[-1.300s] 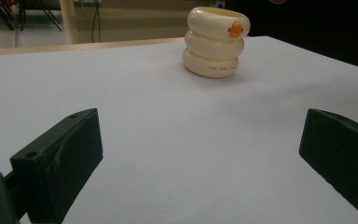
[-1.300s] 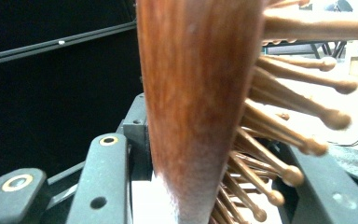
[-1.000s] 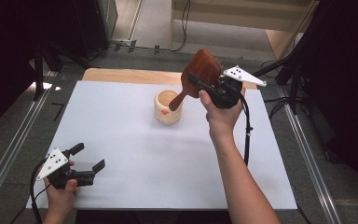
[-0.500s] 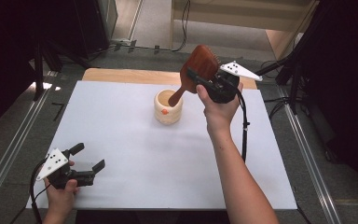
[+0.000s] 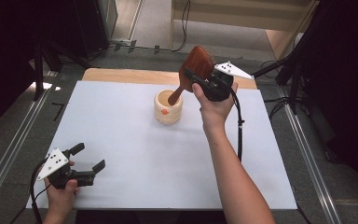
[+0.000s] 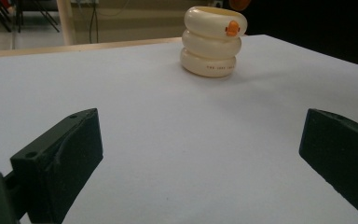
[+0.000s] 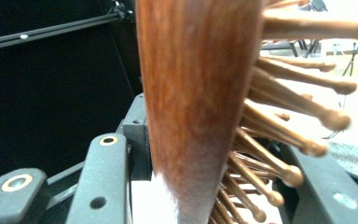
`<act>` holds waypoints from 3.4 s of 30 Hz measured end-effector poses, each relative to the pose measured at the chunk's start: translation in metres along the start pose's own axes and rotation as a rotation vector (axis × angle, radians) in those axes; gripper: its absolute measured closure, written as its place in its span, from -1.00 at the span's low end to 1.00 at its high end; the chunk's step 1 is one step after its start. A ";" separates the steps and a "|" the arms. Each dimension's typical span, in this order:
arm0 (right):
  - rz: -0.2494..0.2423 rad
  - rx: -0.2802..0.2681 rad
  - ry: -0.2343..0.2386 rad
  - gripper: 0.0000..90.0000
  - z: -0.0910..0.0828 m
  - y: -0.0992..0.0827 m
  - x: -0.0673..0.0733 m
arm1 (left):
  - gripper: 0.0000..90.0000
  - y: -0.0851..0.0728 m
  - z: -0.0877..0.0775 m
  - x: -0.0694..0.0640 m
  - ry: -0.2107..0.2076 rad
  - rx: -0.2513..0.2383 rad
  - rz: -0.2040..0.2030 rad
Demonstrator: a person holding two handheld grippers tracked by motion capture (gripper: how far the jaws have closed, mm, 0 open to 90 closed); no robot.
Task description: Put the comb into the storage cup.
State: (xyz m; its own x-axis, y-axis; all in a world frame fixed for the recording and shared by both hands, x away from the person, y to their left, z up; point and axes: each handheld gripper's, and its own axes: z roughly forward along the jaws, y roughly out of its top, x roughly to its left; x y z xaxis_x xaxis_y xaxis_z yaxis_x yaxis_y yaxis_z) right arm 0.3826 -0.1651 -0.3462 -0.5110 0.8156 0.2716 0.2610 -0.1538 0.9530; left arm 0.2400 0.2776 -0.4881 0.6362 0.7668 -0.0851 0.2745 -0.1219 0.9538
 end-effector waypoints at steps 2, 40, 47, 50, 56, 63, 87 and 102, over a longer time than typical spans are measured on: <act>0.012 0.000 -0.003 0.16 0.003 -0.002 -0.001 | -1.00 0.000 0.000 0.000 0.000 0.000 0.000; 0.011 0.097 -0.056 0.15 0.047 -0.055 -0.009 | -1.00 0.000 0.001 0.001 -0.002 0.001 0.002; 0.020 0.109 -0.052 0.15 0.051 -0.062 -0.008 | -1.00 0.000 0.001 0.000 -0.005 0.000 0.001; 0.021 0.112 -0.053 0.15 0.053 -0.064 -0.007 | -1.00 0.000 0.001 0.000 -0.004 0.000 0.002; 0.036 0.114 -0.054 0.15 0.058 -0.068 -0.007 | -1.00 0.000 0.001 0.000 -0.006 0.000 0.002; 0.058 0.120 -0.056 0.15 0.061 -0.074 -0.008 | -1.00 0.000 0.001 0.000 -0.007 -0.001 0.003; 0.168 0.115 -0.051 0.08 0.063 -0.084 -0.021 | -1.00 0.000 0.002 0.000 -0.006 0.004 0.008; 0.191 0.123 -0.042 0.00 0.062 -0.085 -0.028 | -1.00 0.000 0.002 0.000 -0.004 0.007 0.011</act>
State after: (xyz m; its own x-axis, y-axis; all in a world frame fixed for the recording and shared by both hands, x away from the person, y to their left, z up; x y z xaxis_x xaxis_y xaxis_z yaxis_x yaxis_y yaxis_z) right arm 0.4252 -0.1405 -0.4426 -0.4086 0.8013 0.4371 0.4491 -0.2404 0.8605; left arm 0.2411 0.2762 -0.4887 0.6424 0.7627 -0.0755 0.2724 -0.1351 0.9526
